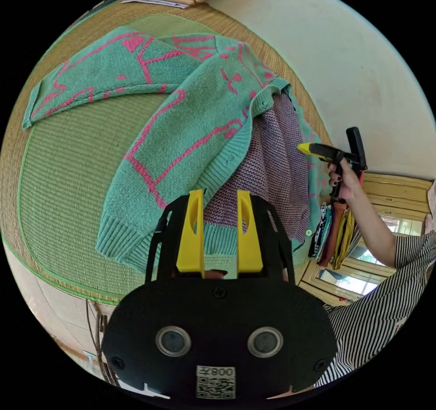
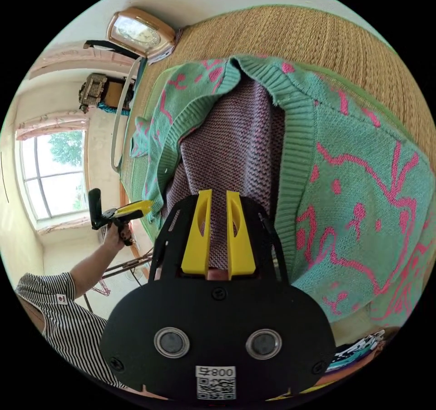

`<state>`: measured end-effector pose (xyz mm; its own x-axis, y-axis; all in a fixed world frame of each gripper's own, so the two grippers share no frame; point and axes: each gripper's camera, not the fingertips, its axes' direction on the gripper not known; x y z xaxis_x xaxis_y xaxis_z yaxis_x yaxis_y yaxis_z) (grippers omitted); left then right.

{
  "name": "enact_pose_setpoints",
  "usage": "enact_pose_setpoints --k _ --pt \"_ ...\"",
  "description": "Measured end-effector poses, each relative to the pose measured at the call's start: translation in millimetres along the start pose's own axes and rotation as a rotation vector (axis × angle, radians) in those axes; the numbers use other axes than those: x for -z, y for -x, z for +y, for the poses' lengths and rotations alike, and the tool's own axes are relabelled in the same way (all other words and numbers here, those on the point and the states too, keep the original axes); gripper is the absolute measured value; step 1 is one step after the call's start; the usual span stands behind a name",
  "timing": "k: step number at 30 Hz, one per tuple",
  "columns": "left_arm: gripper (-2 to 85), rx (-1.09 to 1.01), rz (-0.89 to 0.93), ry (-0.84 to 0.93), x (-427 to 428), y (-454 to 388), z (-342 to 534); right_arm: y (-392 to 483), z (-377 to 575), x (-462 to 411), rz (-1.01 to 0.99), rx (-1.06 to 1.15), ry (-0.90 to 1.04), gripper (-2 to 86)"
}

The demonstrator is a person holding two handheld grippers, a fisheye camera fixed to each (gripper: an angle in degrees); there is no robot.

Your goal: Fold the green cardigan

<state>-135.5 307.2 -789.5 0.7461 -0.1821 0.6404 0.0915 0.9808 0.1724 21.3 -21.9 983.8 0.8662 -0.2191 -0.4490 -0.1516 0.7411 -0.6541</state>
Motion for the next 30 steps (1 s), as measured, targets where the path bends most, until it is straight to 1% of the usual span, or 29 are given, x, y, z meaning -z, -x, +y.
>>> enact_pose_setpoints --k 2,3,5,8,11,14,16,17,19,21,25,27,30 --pt "10.3 -0.026 -0.011 0.001 0.5 -10.4 -4.7 0.0 -8.2 14.0 0.097 0.014 -0.011 7.1" --pt "10.0 -0.038 0.002 -0.028 5.5 -17.2 -7.5 0.2 -7.8 18.7 0.116 0.020 -0.021 7.1" --pt "9.8 -0.046 0.021 -0.094 15.8 -27.7 -13.1 -1.0 1.5 35.3 0.249 0.036 -0.047 7.2" --pt "9.8 -0.091 0.039 -0.170 26.3 -49.8 -33.8 -14.2 18.8 45.7 0.393 0.013 -0.043 7.4" --pt "9.8 -0.164 0.011 -0.163 19.9 -76.0 -69.8 -33.0 28.2 40.3 0.463 -0.027 0.007 7.7" --pt "9.1 -0.193 -0.034 -0.098 -0.7 -96.0 -106.6 -47.0 32.7 23.5 0.494 -0.045 0.068 7.0" --pt "7.3 -0.177 -0.085 -0.032 -15.2 -102.6 -122.4 -46.0 36.6 26.4 0.497 -0.028 0.046 6.3" --pt "4.4 -0.157 -0.109 -0.002 -20.7 -106.2 -129.1 -46.6 39.0 28.3 0.494 -0.023 0.046 5.6" --pt "2.1 -0.168 -0.067 -0.016 -17.5 -114.1 -133.0 -47.3 44.3 33.1 0.484 0.000 0.042 3.6" --pt "1.1 -0.175 0.005 -0.077 -0.3 -126.8 -134.2 -50.0 49.3 42.5 0.441 0.006 0.033 2.1" --pt "1.0 -0.239 0.059 -0.170 26.7 -153.1 -142.0 -53.6 62.3 83.3 0.295 0.014 -0.076 1.0" --pt "1.9 -0.287 0.048 -0.212 33.9 -172.6 -155.7 -51.6 68.5 101.0 0.237 0.031 -0.129 0.9" --pt "5.5 -0.312 -0.008 -0.180 18.9 -191.0 -182.9 -46.4 77.8 119.9 0.186 0.074 -0.180 0.8"
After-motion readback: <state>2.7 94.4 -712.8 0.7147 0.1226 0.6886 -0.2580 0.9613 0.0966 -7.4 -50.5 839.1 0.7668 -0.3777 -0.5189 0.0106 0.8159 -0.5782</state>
